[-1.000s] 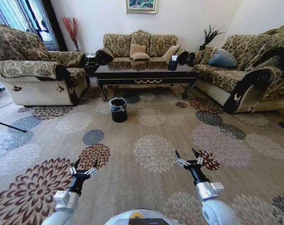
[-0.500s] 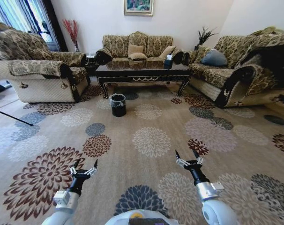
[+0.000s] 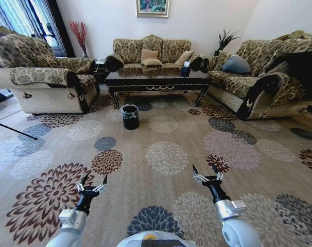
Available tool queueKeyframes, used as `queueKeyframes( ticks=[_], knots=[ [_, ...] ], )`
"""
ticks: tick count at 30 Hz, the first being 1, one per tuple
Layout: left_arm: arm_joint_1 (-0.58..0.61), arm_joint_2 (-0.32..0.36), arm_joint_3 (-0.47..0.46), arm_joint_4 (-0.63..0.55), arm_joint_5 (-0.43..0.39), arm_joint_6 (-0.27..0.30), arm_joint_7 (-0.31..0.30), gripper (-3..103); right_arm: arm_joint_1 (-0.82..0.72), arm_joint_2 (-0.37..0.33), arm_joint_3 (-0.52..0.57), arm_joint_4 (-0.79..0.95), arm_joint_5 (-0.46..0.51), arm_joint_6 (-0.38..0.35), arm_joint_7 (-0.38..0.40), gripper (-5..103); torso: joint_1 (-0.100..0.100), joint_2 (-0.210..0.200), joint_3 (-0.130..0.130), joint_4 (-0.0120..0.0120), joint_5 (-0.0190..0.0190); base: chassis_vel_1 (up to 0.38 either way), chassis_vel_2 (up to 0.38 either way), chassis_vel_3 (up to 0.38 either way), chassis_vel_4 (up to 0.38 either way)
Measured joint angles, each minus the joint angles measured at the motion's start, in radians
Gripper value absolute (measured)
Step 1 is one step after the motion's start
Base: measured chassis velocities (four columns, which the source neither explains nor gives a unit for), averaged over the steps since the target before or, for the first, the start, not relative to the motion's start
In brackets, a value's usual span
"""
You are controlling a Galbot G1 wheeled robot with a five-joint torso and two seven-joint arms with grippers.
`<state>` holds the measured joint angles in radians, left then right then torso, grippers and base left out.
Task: Move to the front of the table and pick up the trash from the floor, then place it into the trash bin.
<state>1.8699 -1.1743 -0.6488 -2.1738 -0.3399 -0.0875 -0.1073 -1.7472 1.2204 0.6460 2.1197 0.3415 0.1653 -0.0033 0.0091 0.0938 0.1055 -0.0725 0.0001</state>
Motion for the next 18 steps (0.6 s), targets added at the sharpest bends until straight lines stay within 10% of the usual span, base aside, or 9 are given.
queueKeyframes(
  ticks=[18],
  knots=[
    [0.0,0.0,0.0,0.0,0.0,0.0,0.0,100,0.0,0.0,0.0,0.0,0.0,0.0,0.0,100,0.011,0.062,0.051,-0.0001,0.0,0.027,0.025,-0.02,-0.025]
  ],
)
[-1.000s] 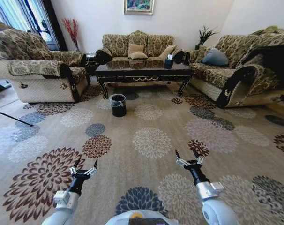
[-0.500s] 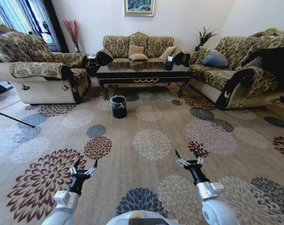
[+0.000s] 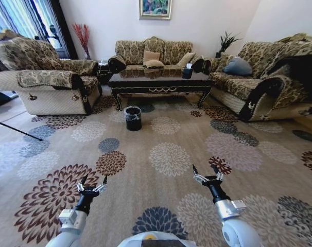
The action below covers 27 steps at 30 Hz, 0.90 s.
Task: Move to the front of the table and pick up the trash from the floor, then place it into the trash bin.
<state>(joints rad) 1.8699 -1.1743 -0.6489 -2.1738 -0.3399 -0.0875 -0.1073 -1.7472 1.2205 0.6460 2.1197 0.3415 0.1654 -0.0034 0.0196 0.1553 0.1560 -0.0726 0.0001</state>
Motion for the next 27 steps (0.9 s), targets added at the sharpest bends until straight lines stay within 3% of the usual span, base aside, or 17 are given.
queueKeyframes(
  ticks=[27],
  knots=[
    [0.0,0.0,0.0,0.0,0.0,0.0,0.0,100,0.0,0.0,0.0,0.0,0.0,0.0,0.0,100,0.024,0.095,0.07,-0.0001,-0.0002,0.02,-0.02,-0.019,0.02]
  ],
)
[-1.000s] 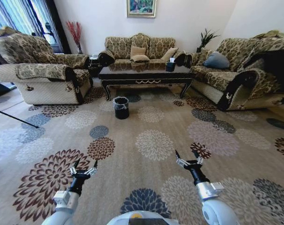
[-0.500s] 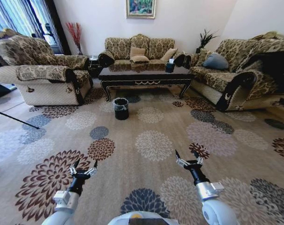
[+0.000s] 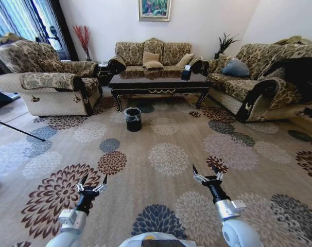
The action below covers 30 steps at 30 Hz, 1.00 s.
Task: Move to the front of the table and pick up the trash from the floor, then place it into the trash bin.
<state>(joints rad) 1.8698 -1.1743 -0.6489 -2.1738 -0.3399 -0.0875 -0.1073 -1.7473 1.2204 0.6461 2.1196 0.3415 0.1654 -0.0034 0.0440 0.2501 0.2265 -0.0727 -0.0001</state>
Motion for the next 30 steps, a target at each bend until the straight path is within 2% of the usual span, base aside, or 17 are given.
queueKeyframes(
  ticks=[30],
  knots=[
    [0.0,0.0,0.0,0.0,0.0,0.0,0.0,100,0.0,0.0,0.0,0.0,0.0,0.0,0.0,100,0.039,0.112,0.073,-0.0001,0.0002,0.019,-0.016,-0.014,0.016]
  ],
)
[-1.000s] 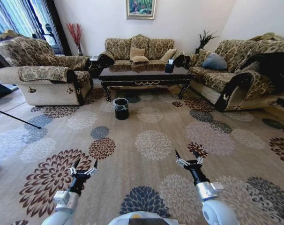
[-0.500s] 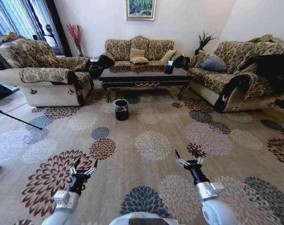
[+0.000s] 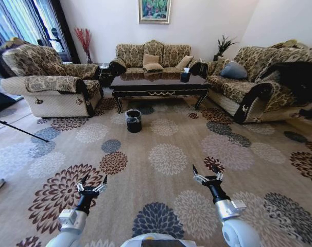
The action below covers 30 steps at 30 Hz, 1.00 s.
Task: Move to the front of the table and pick up the trash from the floor, then place it into the trash bin.
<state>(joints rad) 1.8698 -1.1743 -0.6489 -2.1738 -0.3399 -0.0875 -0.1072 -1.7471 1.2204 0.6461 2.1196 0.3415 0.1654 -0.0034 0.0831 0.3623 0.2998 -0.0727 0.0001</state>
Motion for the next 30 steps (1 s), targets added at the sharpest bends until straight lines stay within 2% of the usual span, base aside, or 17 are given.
queueKeyframes(
  ticks=[13,30],
  knots=[
    [0.0,0.0,0.0,0.0,0.0,0.0,0.0,100,0.0,0.0,0.0,0.0,0.0,0.0,0.0,100,0.013,0.036,0.023,0.0,-0.0002,0.06,0.05,-0.057,-0.043],
    [0.0,0.0,0.0,0.0,0.0,0.0,0.0,100,0.0,0.0,0.0,0.0,0.0,0.0,0.0,100,0.039,0.105,0.067,0.0,-0.0002,0.0,0.0,0.0,0.0]
  ],
)
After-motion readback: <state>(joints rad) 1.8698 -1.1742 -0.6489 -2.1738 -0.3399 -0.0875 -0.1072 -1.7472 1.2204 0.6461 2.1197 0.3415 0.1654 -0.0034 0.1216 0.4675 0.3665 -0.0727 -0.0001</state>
